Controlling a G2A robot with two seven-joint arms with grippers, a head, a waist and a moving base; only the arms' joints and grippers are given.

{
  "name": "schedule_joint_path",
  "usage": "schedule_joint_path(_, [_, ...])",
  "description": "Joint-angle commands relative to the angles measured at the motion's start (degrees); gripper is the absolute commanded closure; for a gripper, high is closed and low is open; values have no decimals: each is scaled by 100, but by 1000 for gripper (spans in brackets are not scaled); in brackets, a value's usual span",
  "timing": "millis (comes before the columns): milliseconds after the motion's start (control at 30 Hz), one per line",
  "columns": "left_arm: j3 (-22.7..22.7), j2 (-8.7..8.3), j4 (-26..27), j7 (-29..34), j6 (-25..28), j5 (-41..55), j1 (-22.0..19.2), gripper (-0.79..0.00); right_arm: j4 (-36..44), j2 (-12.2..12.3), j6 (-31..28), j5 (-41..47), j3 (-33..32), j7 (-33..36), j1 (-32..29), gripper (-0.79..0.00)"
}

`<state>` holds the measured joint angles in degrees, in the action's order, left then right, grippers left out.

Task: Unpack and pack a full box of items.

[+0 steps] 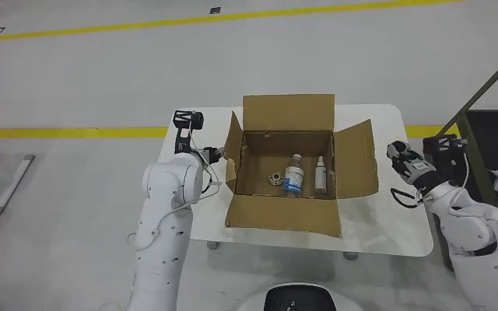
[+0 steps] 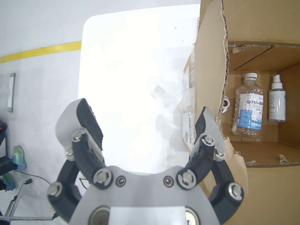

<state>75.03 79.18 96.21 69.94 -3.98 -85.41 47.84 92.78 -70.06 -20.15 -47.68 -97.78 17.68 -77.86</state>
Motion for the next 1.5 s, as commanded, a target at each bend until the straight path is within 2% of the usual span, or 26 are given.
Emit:
schedule_joint_path(0, [22, -10, 46, -5, -7, -133, 57, -369, -261, -14, -15, -108, 209, -170, 131, 0])
schedule_joint_path(167, [102, -27, 131, -26, -8, -249, 199, -157, -511, -61, -14, 27, 659, -218, 418, 0])
schedule_joint_path(367, [122, -32, 154, -133, 1, -304, 334, 0, -262, -89, -460, 487, 1085, 24, 509, 0])
schedule_joint_path(500, [80, -25, -61, -262, -28, -365, 382, 0, -320, -86, -612, 458, 1427, 596, 637, 0])
schedule_joint_path(567, [47, -17, -201, -296, -46, -356, 383, 0, -418, -84, -460, 262, 1603, 959, 763, 0])
schedule_joint_path(700, [-24, 5, -339, -357, 115, -92, 340, 0, -471, -83, -439, 271, 1774, 1235, 932, 0])
schedule_joint_path(900, [-319, 38, -457, -533, 673, 176, 164, 0, -372, -70, -116, 871, 1454, 854, 932, 0])
schedule_joint_path(1100, [-788, 106, -672, -793, 1091, 333, -119, 0, -428, -48, 997, 1803, 652, 336, 957, 0])
schedule_joint_path(1267, [-1193, 193, -1106, -965, 1239, 468, -405, 0, -1271, -66, 1759, 2755, 428, 511, 1497, 0])
schedule_joint_path(1467, [-1534, 278, -1700, -1178, 1306, 468, -627, 0, -2608, -104, 1883, 3317, 622, 728, 2463, 0])
